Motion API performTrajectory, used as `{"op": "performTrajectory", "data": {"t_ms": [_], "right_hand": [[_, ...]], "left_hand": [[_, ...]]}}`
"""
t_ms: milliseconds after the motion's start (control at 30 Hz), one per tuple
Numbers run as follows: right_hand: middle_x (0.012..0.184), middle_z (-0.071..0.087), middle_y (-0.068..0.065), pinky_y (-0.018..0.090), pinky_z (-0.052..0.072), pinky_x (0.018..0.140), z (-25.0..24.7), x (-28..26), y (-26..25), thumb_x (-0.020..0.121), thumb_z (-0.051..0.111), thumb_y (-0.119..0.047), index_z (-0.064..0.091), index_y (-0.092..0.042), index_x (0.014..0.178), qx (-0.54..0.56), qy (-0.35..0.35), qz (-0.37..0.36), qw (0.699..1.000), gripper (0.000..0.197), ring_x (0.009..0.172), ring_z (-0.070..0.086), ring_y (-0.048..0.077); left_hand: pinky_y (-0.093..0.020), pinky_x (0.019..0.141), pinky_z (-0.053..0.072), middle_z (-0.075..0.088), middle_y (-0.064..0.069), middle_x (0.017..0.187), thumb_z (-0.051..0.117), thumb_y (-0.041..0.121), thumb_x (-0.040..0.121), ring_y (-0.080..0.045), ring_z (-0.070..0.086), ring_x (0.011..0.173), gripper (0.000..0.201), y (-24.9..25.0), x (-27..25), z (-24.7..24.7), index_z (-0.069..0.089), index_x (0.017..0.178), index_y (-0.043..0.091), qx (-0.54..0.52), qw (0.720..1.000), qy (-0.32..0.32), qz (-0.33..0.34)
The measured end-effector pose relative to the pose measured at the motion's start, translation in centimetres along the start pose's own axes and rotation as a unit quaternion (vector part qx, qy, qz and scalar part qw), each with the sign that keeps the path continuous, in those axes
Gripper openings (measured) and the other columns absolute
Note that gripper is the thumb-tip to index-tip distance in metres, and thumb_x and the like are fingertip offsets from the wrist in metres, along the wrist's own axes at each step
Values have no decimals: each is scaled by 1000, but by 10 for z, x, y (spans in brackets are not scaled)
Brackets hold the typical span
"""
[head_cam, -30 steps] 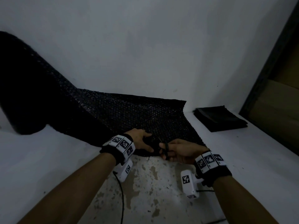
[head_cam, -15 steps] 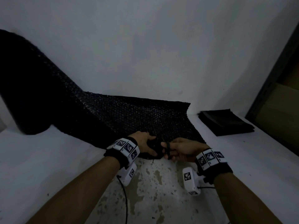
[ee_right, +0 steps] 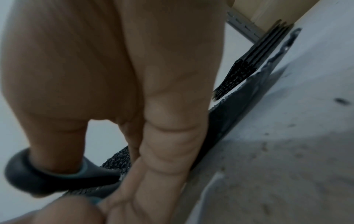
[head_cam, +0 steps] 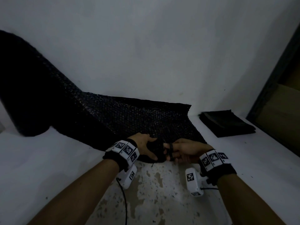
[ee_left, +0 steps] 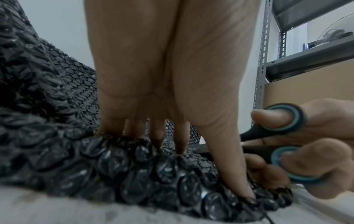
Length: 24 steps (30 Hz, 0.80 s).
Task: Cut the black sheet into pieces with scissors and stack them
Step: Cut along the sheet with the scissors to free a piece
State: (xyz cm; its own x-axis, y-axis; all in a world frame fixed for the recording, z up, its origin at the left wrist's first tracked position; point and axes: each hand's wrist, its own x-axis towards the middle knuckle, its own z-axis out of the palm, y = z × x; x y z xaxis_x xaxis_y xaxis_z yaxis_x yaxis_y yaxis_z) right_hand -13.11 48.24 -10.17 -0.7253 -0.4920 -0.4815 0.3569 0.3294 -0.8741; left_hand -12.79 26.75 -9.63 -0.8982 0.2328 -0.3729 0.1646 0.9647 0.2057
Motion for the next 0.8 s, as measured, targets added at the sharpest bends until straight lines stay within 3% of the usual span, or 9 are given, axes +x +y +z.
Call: {"op": "performTrajectory", "data": {"t_ms": [133,267,400,567,700,800], "right_hand": [[83,70,14,24,50,57,0,4,-2,90,65,-43,65,0,100,6,-12,19,1000,44,72,64,18],[84,71,13,24,50,61,-3,11,-7,88,66,-47,67,-1,100,-9,-4,19,1000,47,75,64,18],[81,70,12,23,49,59,-5,18,-8,91,65,-46,67,-1,100,-9,7,10,1000,45,69,63,15],[81,68,13,30,47,76,-7,25,-1,78,74,-44,69,-3,94,2,13,-10,1000,45,75,62,19],[76,65,10,24,46,62,-6,26,5,77,73,-38,69,-2,94,24,14,-33,999,40,68,61,16],[72,66,9,24,45,60,-5,25,6,82,70,-34,68,0,92,34,16,-41,998,35,64,61,14]], "left_hand": [[-35,117,30,17,5,165,75,67,72,-23,26,147,104,0,-1,-1,21,157,37,-6,1000,2,1],[-36,119,27,13,4,166,76,67,71,-23,22,149,107,1,-2,-1,20,157,37,-7,1000,2,-3],[-37,119,26,12,4,166,75,68,71,-23,21,149,107,0,-3,-1,19,157,37,-4,1000,-1,-4],[-37,119,28,11,5,166,75,68,72,-23,23,149,107,0,-3,-1,18,157,37,3,1000,-2,2],[-37,119,27,12,4,166,74,70,71,-23,22,149,108,0,-1,0,19,157,37,4,1000,5,6],[-38,118,28,19,4,164,70,72,73,-25,25,148,104,1,-4,-1,21,157,36,19,1000,-4,9]]}}
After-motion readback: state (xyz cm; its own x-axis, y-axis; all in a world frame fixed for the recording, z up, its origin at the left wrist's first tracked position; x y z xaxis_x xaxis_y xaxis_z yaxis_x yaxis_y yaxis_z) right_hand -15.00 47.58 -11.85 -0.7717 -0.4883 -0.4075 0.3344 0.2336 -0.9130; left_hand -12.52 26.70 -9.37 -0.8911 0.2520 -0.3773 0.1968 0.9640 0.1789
